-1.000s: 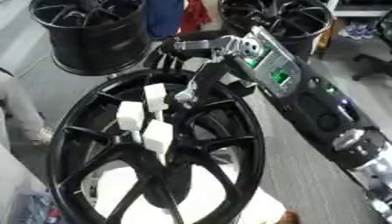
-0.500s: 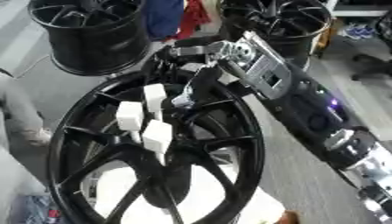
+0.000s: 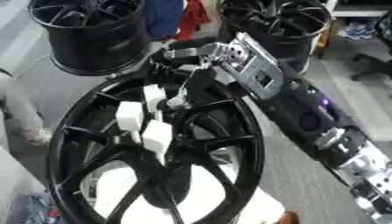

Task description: Pull the pin out of the wheel hub.

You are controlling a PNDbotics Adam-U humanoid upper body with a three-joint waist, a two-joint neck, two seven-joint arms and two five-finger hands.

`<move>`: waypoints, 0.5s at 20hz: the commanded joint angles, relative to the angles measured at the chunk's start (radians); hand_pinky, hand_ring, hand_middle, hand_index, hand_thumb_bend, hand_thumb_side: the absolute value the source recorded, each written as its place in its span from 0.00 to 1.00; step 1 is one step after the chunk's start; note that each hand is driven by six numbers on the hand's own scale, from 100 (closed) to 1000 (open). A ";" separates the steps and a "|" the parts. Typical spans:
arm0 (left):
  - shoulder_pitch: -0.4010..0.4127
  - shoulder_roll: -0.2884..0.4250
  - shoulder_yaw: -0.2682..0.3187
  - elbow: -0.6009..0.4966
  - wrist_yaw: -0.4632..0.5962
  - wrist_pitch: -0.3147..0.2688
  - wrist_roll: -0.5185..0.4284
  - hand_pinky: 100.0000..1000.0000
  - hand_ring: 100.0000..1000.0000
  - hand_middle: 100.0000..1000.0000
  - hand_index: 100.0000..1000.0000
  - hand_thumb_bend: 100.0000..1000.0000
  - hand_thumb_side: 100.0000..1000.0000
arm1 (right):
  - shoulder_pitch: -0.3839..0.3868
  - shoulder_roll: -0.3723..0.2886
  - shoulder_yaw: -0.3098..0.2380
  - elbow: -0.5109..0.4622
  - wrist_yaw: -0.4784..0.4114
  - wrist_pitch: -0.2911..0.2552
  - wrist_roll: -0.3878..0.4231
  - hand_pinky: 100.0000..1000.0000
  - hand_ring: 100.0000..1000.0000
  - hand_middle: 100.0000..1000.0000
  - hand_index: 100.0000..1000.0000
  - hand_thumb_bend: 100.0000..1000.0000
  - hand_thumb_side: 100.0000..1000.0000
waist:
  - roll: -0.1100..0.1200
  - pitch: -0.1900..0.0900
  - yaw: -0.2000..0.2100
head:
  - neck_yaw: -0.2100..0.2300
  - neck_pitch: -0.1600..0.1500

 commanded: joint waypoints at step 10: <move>-0.018 0.013 -0.002 -0.017 0.003 -0.002 -0.004 0.47 0.58 0.64 0.78 0.06 0.50 | -0.028 0.016 -0.006 0.029 0.049 -0.027 -0.025 0.63 0.70 0.74 0.87 0.29 0.17 | 0.003 -0.012 0.007 | -0.008 -0.009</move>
